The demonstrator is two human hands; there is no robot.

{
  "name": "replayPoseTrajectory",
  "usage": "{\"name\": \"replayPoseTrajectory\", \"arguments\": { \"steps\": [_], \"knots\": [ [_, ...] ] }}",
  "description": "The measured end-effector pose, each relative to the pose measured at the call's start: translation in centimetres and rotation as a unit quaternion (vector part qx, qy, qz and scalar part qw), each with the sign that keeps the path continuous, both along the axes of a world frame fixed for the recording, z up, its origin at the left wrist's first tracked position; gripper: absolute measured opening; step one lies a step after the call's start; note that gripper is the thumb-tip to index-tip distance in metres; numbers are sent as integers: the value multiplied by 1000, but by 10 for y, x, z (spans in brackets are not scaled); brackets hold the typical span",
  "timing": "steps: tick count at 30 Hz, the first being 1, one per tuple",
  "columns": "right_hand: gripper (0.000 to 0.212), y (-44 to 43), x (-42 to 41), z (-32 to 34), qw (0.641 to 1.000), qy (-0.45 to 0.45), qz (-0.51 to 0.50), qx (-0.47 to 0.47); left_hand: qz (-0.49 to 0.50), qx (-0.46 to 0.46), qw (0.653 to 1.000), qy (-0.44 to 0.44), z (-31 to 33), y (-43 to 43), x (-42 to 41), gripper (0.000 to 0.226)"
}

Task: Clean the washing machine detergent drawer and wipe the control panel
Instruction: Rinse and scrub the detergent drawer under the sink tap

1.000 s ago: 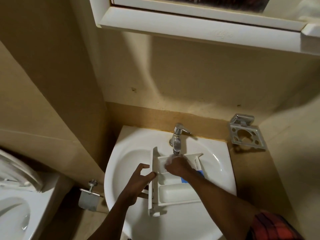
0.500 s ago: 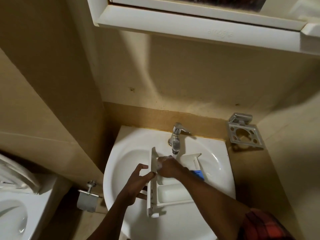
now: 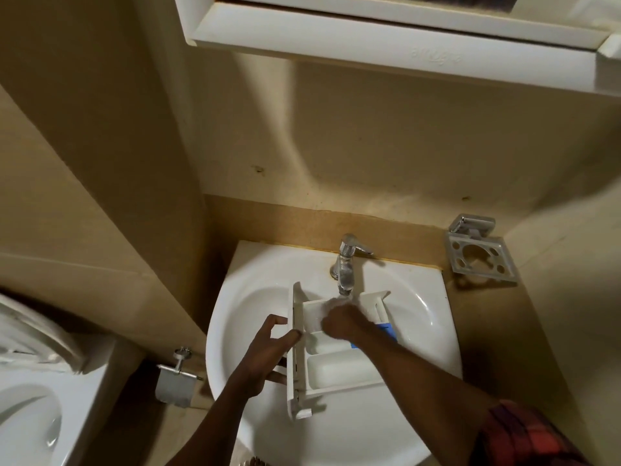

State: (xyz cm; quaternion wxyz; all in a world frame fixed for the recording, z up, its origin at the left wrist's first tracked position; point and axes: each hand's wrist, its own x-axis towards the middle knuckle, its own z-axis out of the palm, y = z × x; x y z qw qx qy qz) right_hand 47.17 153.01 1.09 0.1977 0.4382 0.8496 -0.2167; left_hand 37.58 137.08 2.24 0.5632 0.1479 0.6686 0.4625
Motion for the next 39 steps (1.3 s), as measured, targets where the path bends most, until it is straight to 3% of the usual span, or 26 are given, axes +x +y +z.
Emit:
{"name": "replayPoseTrajectory", "arguments": {
  "steps": [5, 10, 12, 17, 19, 21, 24, 26, 28, 32, 34, 37, 39],
  "knots": [
    [32, -5, -3, 4, 996, 33, 50, -73, -3, -1, 1000, 10, 3, -1, 1, 29],
    [45, 40, 40, 2, 995, -17, -87, 43, -21, -3, 1000, 12, 1, 1, 3, 31],
    [44, 30, 36, 0, 993, -28, -93, 65, -30, -5, 999, 11, 1, 3, 4, 32],
    [34, -11, 2, -4, 997, 28, 11, -66, -41, -9, 999, 10, 3, 5, 3, 32],
    [28, -7, 2, -9, 994, 63, 31, -78, -34, -7, 999, 11, 4, 1, 3, 32],
    [34, 11, 12, -7, 999, 35, 20, -22, -29, -1, 999, 12, 4, -1, 0, 31],
    [48, 35, 35, -2, 992, -4, -117, 48, -29, -3, 1000, 11, 4, 0, 1, 31],
    [46, 31, 32, -2, 991, -1, -116, 69, -31, -10, 999, 15, 2, 2, 2, 31],
    [41, 13, 16, -7, 989, 79, -66, 109, -28, -14, 999, 10, 3, 3, 1, 31],
    [28, -11, -1, -7, 992, 105, 31, -62, -28, -16, 999, 9, 4, 0, -1, 29],
    [21, -3, 9, 3, 988, 136, 15, -74, -24, -14, 1000, 13, 5, -1, 0, 29],
    [32, 23, 30, 1, 997, 61, -43, 26, -20, -11, 1000, 13, 6, -2, 1, 30],
    [38, 32, 37, 0, 998, -8, -57, 39, -27, -10, 1000, 12, 6, -1, 1, 31]
  ]
}}
